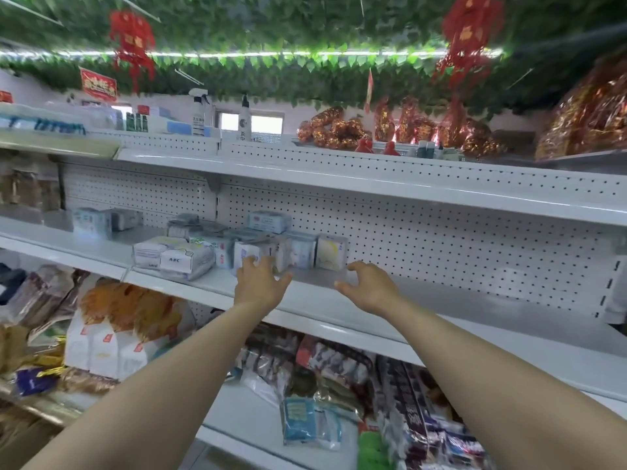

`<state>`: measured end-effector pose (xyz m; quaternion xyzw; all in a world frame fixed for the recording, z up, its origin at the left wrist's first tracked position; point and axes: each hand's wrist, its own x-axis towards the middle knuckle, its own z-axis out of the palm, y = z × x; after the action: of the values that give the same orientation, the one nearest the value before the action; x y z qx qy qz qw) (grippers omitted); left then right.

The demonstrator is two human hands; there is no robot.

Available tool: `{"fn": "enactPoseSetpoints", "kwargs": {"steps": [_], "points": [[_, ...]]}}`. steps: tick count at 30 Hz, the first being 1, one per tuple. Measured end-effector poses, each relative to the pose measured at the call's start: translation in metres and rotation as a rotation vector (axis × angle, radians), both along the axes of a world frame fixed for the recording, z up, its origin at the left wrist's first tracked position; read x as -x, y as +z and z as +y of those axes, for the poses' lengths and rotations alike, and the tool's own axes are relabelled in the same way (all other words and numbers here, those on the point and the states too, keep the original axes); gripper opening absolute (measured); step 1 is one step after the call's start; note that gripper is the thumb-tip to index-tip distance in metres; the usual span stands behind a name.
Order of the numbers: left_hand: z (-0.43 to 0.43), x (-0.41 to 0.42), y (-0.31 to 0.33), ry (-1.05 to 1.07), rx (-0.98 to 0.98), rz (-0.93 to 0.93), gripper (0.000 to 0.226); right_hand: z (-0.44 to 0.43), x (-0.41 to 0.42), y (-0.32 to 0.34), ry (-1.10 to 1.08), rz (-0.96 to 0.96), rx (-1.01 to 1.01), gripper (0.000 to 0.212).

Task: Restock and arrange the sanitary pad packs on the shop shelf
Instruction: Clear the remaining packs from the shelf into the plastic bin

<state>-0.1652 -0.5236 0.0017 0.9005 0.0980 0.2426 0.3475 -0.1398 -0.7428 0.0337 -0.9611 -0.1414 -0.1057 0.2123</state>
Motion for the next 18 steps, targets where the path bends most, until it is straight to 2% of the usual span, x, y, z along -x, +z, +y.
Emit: {"fn": "enactPoseSetpoints", "kwargs": {"steps": [8,12,15,18], "points": [[0.048,-0.081,0.016,-0.046,-0.028,-0.074,0.054,0.054,-0.075,0.007,-0.068,0.026,-0.073,0.066],[0.074,-0.11,0.019,0.043,-0.053,-0.003,0.073,0.068,-0.1,0.005,-0.125,0.065,-0.117,0.064],[0.094,-0.131,0.011,0.052,0.0,0.085,0.085,0.081,-0.113,0.003,-0.152,0.106,-0.206,0.065],[0.104,-0.144,0.004,0.032,0.076,0.103,0.084,0.101,-0.128,0.001,-0.159,0.154,-0.322,0.065]]}}
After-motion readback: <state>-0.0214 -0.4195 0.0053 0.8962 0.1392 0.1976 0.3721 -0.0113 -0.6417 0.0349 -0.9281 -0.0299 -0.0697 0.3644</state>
